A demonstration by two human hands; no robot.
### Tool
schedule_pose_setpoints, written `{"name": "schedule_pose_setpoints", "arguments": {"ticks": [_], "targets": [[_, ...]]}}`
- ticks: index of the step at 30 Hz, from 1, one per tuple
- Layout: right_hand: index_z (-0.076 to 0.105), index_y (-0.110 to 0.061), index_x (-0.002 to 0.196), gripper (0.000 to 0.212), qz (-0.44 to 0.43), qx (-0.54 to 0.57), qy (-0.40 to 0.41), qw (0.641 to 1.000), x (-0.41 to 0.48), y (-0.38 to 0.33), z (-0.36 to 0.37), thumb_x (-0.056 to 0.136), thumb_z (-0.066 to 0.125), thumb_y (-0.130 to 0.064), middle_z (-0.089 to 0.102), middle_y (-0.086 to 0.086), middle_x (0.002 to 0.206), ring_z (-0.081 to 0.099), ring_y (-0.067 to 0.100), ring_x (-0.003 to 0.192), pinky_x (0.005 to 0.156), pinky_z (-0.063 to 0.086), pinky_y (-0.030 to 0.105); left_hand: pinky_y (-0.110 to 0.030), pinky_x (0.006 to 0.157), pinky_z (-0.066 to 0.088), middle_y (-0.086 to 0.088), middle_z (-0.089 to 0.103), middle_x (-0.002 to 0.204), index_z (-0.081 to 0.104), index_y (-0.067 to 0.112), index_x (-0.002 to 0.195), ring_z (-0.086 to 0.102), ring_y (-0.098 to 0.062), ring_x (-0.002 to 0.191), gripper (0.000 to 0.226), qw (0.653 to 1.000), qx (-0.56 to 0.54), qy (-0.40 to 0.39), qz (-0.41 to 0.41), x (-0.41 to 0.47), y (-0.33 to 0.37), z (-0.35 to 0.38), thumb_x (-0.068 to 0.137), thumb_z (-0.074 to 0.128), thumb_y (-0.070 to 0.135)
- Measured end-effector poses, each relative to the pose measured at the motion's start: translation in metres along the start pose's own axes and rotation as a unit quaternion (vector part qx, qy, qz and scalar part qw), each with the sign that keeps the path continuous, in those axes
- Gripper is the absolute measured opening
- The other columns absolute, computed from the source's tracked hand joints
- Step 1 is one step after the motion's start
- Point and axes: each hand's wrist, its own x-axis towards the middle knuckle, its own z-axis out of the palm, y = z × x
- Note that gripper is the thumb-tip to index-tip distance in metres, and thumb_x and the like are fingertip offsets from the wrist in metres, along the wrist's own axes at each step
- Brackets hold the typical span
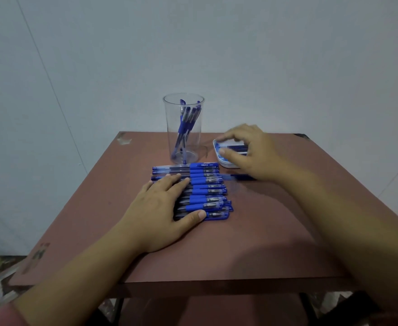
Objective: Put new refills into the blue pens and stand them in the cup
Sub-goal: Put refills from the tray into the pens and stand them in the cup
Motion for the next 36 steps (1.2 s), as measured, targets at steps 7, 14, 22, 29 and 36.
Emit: {"name": "schedule_pose_setpoints", "arguments": {"ticks": [7, 14, 22, 29, 36], "targets": [[0.070, -0.035, 0.102, 0.016, 0.014, -0.008, -0.107, 0.994, -0.039, 0.003, 0.014, 0.086, 0.069, -0.039, 0.062, -0.021, 0.092, 0.051, 0.002, 0.093, 0.079, 0.041, 0.019, -0.036, 0.120, 0.017, 0.010, 0.026, 0.158, 0.023, 0.032, 0.153, 0.022, -0.009, 0.143, 0.100, 1.000, 0.001, 0.005, 0.001, 0.001, 0.001, 0.000, 0.072, 0.013, 0.088], [0.073, -0.029, 0.100, 0.018, 0.017, -0.011, -0.154, 0.988, -0.041, -0.005, 0.011, 0.084, 0.072, -0.037, 0.062, -0.017, 0.095, 0.053, -0.001, 0.092, 0.084, 0.040, 0.014, -0.034, 0.120, 0.014, 0.010, 0.024, 0.158, 0.023, 0.032, 0.153, 0.021, -0.008, 0.143, 0.098, 1.000, 0.000, 0.005, -0.003, 0.000, 0.001, 0.000, 0.072, 0.016, 0.087], [0.065, -0.029, 0.085, 0.005, 0.080, 0.081, -0.107, 0.988, -0.041, -0.012, 0.014, 0.089, 0.068, -0.026, 0.066, -0.012, 0.075, 0.057, 0.002, 0.067, 0.063, 0.046, 0.015, -0.049, 0.120, 0.005, 0.014, 0.034, 0.152, 0.039, 0.033, 0.146, 0.025, -0.004, 0.142, 0.087, 0.999, -0.022, 0.022, 0.027, 0.011, 0.001, -0.017, 0.076, 0.020, 0.082], [0.066, -0.026, 0.087, 0.007, 0.114, 0.173, -0.019, 0.978, -0.037, -0.012, 0.015, 0.091, 0.066, -0.019, 0.067, -0.004, 0.080, 0.060, 0.019, 0.072, 0.073, 0.053, 0.034, -0.024, 0.092, 0.049, 0.015, 0.069, 0.111, 0.058, 0.036, 0.130, 0.062, 0.000, 0.102, 0.044, 0.991, -0.070, 0.050, 0.102, 0.049, 0.003, -0.036, 0.088, 0.063, 0.047], [0.065, -0.020, 0.087, 0.006, 0.164, 0.293, -0.003, 0.942, -0.034, -0.010, 0.016, 0.092, 0.064, -0.017, 0.065, -0.010, 0.071, 0.059, 0.006, 0.070, 0.078, 0.056, 0.040, -0.028, 0.074, 0.057, 0.011, 0.073, 0.101, 0.063, 0.033, 0.126, 0.068, -0.006, 0.086, 0.041, 0.969, -0.078, 0.155, 0.178, 0.059, -0.011, -0.015, 0.086, 0.072, 0.027]]}}
